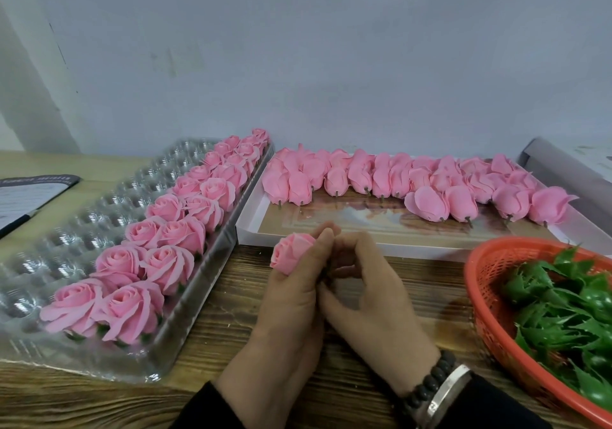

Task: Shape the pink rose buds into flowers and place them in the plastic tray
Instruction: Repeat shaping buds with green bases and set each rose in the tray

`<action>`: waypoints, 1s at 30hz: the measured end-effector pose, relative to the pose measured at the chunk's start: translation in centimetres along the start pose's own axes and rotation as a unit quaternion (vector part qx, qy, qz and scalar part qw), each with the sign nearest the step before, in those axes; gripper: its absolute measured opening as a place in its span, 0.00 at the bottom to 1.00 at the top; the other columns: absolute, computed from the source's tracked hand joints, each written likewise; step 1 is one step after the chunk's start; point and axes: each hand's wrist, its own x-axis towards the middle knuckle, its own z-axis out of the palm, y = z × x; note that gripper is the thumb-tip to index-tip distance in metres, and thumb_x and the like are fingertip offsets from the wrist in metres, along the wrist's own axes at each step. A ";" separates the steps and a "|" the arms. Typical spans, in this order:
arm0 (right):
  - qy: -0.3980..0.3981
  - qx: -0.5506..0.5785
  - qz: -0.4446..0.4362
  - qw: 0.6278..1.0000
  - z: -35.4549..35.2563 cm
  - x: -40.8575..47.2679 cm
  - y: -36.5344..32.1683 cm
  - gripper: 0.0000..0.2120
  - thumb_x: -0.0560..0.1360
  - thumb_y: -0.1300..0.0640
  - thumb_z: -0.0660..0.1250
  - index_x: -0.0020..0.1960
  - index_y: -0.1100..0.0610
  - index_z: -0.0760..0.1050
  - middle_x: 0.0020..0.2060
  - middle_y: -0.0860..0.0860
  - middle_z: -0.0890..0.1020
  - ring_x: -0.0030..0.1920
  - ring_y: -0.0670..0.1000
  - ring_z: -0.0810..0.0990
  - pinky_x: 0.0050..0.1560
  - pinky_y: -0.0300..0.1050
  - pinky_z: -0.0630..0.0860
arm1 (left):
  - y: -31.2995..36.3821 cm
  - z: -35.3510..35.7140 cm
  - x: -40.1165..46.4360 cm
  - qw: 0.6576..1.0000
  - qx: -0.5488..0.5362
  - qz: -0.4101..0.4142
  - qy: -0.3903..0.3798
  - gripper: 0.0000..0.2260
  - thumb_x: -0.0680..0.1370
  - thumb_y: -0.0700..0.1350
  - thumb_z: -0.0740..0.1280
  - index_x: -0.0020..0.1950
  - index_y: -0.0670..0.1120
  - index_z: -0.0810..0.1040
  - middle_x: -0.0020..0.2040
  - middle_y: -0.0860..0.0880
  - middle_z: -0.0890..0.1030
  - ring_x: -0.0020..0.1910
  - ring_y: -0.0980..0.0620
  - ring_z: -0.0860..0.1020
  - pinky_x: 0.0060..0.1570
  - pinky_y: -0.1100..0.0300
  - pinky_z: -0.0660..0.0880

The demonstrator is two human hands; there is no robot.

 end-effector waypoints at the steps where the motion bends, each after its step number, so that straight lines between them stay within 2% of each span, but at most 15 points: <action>1: 0.001 -0.008 -0.001 1.000 0.1 0.0 0.1 0.15 0.64 0.55 0.67 0.47 0.41 0.69 0.43 0.41 0.78 0.45 0.42 0.79 0.47 0.32 0.74 | -0.1 0.0 -0.1 1.000 -0.008 -0.014 0.000 0.13 0.67 0.43 0.68 0.50 0.42 0.80 0.43 0.45 0.82 0.41 0.52 0.82 0.42 0.60 0.80; 3: 0.003 -0.017 -0.001 1.000 -0.1 0.1 0.2 0.14 0.64 0.55 0.67 0.47 0.43 0.69 0.42 0.43 0.78 0.45 0.43 0.78 0.47 0.36 0.74 | -0.2 0.1 -0.2 0.999 -0.011 -0.035 0.001 0.15 0.67 0.44 0.69 0.52 0.42 0.80 0.45 0.44 0.82 0.43 0.51 0.82 0.44 0.60 0.80; 6: -0.007 -0.030 -0.005 1.000 -0.3 0.1 0.2 0.15 0.63 0.54 0.67 0.49 0.46 0.70 0.43 0.42 0.78 0.45 0.41 0.77 0.46 0.32 0.72 | -0.3 0.1 -0.2 0.998 -0.021 -0.056 -0.006 0.18 0.66 0.45 0.69 0.55 0.41 0.80 0.48 0.43 0.83 0.45 0.50 0.82 0.43 0.60 0.80; 9: 0.011 -0.016 0.004 1.000 -0.6 0.2 0.2 0.15 0.62 0.53 0.69 0.47 0.44 0.72 0.42 0.42 0.80 0.44 0.40 0.79 0.43 0.28 0.72 | -0.2 0.0 -0.2 0.997 -0.001 -0.063 -0.048 0.22 0.65 0.45 0.70 0.58 0.40 0.77 0.50 0.42 0.81 0.49 0.48 0.81 0.48 0.58 0.79; 11: 0.028 0.011 0.027 0.999 -0.9 0.3 0.3 0.14 0.61 0.51 0.70 0.45 0.43 0.72 0.42 0.41 0.80 0.42 0.40 0.79 0.40 0.29 0.73 | 0.1 -0.2 -0.3 0.993 0.056 -0.050 -0.090 0.20 0.64 0.44 0.74 0.54 0.40 0.78 0.48 0.42 0.82 0.48 0.48 0.81 0.50 0.58 0.78; 13: 0.037 0.012 0.040 0.998 -1.0 0.4 0.6 0.16 0.59 0.46 0.69 0.45 0.43 0.71 0.40 0.41 0.80 0.40 0.42 0.79 0.41 0.34 0.75 | 0.6 -0.5 -0.2 0.984 0.157 -0.016 -0.080 0.18 0.64 0.44 0.77 0.51 0.41 0.78 0.44 0.44 0.83 0.44 0.50 0.81 0.43 0.60 0.79; 15: 0.045 -0.002 0.039 0.998 -1.1 0.5 0.9 0.15 0.60 0.47 0.69 0.45 0.44 0.70 0.39 0.41 0.80 0.39 0.43 0.79 0.41 0.34 0.74 | 1.2 -0.9 0.0 0.963 0.265 0.026 -0.027 0.23 0.62 0.49 0.77 0.54 0.46 0.77 0.43 0.44 0.83 0.41 0.52 0.81 0.38 0.62 0.78; 17: 0.049 -0.012 0.035 0.998 -1.2 0.6 1.0 0.13 0.62 0.51 0.71 0.43 0.45 0.71 0.38 0.42 0.79 0.38 0.43 0.78 0.40 0.34 0.73 | 1.8 -1.3 0.2 0.941 0.335 0.049 0.003 0.25 0.61 0.54 0.78 0.55 0.53 0.77 0.42 0.46 0.83 0.40 0.53 0.81 0.38 0.61 0.76; 20: 0.037 -0.013 0.038 0.999 -1.4 0.5 1.1 0.10 0.64 0.55 0.72 0.41 0.49 0.72 0.35 0.45 0.79 0.37 0.44 0.77 0.40 0.35 0.73 | 2.2 -1.5 0.1 0.920 0.386 0.064 -0.023 0.18 0.63 0.51 0.76 0.51 0.53 0.79 0.40 0.47 0.83 0.38 0.52 0.82 0.38 0.59 0.77; 23: 0.019 -0.009 0.028 0.999 -1.6 0.3 1.0 0.11 0.64 0.59 0.73 0.42 0.51 0.73 0.35 0.45 0.79 0.38 0.44 0.77 0.41 0.36 0.74 | 2.5 -1.3 0.5 0.896 0.427 0.100 -0.065 0.09 0.69 0.46 0.75 0.46 0.46 0.80 0.36 0.49 0.82 0.33 0.58 0.80 0.32 0.67 0.73; 26: 0.030 0.027 0.029 0.999 -1.6 0.4 0.9 0.12 0.65 0.61 0.74 0.42 0.52 0.73 0.37 0.49 0.79 0.37 0.46 0.77 0.43 0.40 0.75 | 3.5 -0.6 1.0 0.853 0.495 0.117 -0.118 0.01 0.73 0.40 0.70 0.42 0.43 0.79 0.32 0.51 0.82 0.29 0.62 0.77 0.31 0.72 0.70; 28: 0.041 0.054 0.032 0.997 -1.7 0.4 0.8 0.12 0.64 0.58 0.73 0.44 0.50 0.74 0.38 0.51 0.79 0.39 0.49 0.77 0.45 0.40 0.75 | 4.5 0.1 1.3 0.829 0.527 0.121 -0.144 0.02 0.73 0.38 0.69 0.41 0.43 0.79 0.32 0.51 0.82 0.29 0.63 0.77 0.31 0.72 0.71; 30: 0.048 0.065 0.032 0.996 -1.7 0.3 0.7 0.15 0.64 0.56 0.71 0.49 0.45 0.74 0.41 0.48 0.80 0.41 0.47 0.78 0.47 0.37 0.74 | 6.0 1.3 1.7 0.800 0.562 0.137 -0.161 0.01 0.73 0.39 0.69 0.41 0.43 0.80 0.33 0.51 0.82 0.30 0.62 0.78 0.32 0.72 0.73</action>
